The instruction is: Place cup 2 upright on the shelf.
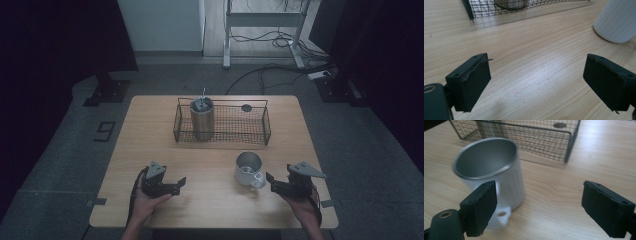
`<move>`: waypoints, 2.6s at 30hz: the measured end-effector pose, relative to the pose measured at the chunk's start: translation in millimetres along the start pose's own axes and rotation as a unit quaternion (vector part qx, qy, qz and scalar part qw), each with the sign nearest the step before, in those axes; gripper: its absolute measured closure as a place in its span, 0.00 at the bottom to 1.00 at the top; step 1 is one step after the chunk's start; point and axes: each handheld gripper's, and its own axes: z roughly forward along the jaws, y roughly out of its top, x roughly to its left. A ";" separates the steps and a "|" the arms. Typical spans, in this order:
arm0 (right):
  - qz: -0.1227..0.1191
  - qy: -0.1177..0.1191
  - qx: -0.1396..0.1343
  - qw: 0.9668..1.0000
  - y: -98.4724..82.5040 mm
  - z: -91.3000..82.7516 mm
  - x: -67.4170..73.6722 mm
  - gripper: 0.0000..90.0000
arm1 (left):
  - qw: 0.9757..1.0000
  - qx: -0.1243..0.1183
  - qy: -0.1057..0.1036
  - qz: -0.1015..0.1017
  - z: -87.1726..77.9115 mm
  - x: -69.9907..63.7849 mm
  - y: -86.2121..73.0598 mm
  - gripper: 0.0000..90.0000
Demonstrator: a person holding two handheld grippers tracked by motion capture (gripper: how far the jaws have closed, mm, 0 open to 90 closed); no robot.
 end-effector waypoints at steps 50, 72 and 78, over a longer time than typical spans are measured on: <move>-0.055 0.007 0.060 0.997 19.5 72.5 65.8 0.00 | 0.999 -0.025 0.012 -0.032 -10.7 6.1 -1.4 0.09; -0.072 0.019 0.062 0.995 13.9 81.5 61.6 0.08 | 1.000 0.004 0.000 -0.015 -1.5 -1.0 -5.6 0.09; -0.064 0.029 0.061 0.996 14.2 79.7 59.4 0.08 | 1.000 0.009 0.001 -0.015 -0.1 -1.1 -6.5 0.09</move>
